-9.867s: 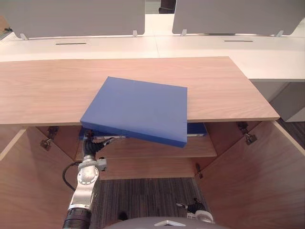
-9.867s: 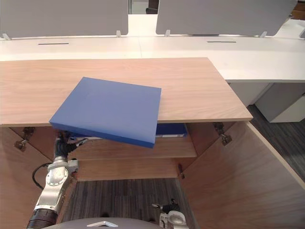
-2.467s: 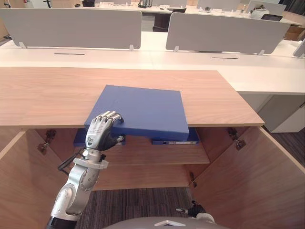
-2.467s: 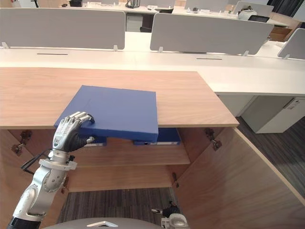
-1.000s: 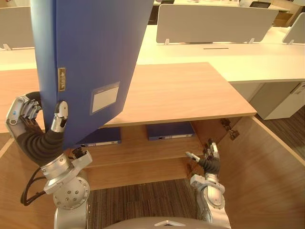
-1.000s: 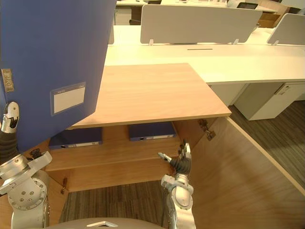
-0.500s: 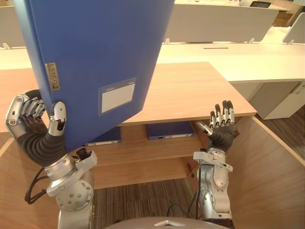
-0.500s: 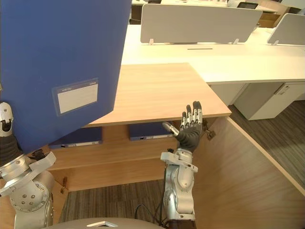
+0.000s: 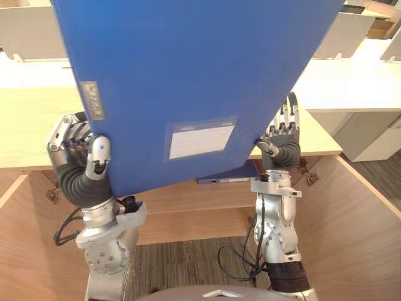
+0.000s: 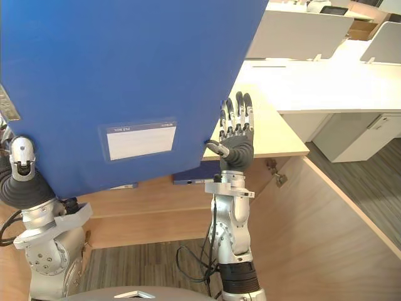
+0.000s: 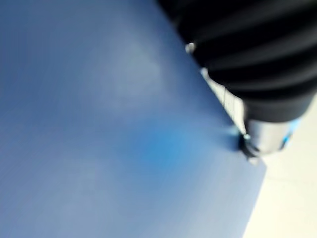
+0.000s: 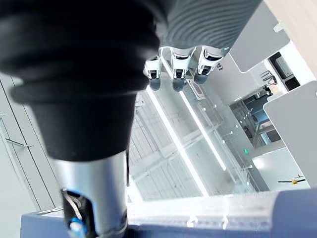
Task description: Walk over to the cabinet, pick up the folder, carry it to the office cabinet, place the folder inside the office cabinet, then close the office cabinet door
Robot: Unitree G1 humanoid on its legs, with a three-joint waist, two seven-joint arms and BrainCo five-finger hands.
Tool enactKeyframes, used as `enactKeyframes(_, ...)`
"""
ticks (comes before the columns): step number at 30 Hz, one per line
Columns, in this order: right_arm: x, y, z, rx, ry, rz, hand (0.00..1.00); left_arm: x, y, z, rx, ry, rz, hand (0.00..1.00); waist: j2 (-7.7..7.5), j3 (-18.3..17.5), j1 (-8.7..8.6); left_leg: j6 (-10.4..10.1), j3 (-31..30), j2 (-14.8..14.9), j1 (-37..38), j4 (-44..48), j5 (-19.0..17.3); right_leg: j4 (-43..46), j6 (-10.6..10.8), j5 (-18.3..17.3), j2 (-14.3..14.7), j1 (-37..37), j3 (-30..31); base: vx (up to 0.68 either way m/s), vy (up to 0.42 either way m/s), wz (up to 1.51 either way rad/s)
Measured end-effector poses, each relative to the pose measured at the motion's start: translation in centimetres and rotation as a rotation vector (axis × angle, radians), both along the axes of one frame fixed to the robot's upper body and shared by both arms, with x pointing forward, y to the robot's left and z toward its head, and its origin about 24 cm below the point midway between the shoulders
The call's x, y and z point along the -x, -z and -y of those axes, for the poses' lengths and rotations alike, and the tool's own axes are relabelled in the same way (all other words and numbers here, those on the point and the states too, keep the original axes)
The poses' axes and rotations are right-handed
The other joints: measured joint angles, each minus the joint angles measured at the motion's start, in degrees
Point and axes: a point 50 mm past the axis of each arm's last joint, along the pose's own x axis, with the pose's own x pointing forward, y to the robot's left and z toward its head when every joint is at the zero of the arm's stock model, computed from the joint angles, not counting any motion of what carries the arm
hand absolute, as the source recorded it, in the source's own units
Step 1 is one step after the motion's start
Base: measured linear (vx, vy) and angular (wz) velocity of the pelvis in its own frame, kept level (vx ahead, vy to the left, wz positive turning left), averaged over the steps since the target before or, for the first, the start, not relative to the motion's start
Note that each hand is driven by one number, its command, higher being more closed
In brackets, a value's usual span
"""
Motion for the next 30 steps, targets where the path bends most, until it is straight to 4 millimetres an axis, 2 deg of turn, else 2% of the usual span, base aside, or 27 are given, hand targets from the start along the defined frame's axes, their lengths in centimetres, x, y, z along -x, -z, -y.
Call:
enactKeyframes(8, -0.9, -0.1, 0.2, 0.080, -0.041, 0.002, 0.00, -0.5, 0.4, 0.2, -0.026, 0.050, -0.021, 1.00, -0.28, 0.0, 0.24, 0.0, -0.3, 0.0, -0.2, 0.0, 0.6, 0.2, 0.0, 0.1, 0.0, -0.2, -0.2, -0.02, -0.002, 0.01)
enactKeyframes(14, -1.1, 0.0, 0.3, 0.137, -0.062, -0.019, 0.00, -0.8, 1.0, 0.4, -0.087, 0.083, -0.047, 1.00, -1.31, -0.7, 0.71, 0.0, -1.5, 0.0, -1.4, 0.0, 1.5, 0.2, 0.0, 0.3, 0.0, -0.8, -1.4, -0.03, -0.008, 0.10)
enactKeyframes(21, -1.1, 0.1, 0.6, 0.229, -0.061, -0.020, 0.00, -1.0, 1.3, 0.5, -0.143, 0.096, -0.065, 1.00, -1.37, -0.8, 0.80, 0.1, -1.5, 0.0, -1.9, -0.1, 1.9, 0.1, 0.0, 0.7, 0.0, -1.5, -1.4, -0.04, 0.009, 0.00)
enactKeyframes(30, -1.4, 1.4, 1.5, 0.475, -0.057, -0.093, 0.00, -1.2, 2.1, 0.7, -0.398, 0.089, -0.106, 1.00, -1.52, -0.9, 0.81, -0.2, -1.4, 0.1, -2.4, -0.1, 1.9, -0.2, 0.0, 0.7, 0.0, -1.8, -1.4, -0.02, 0.004, 0.00)
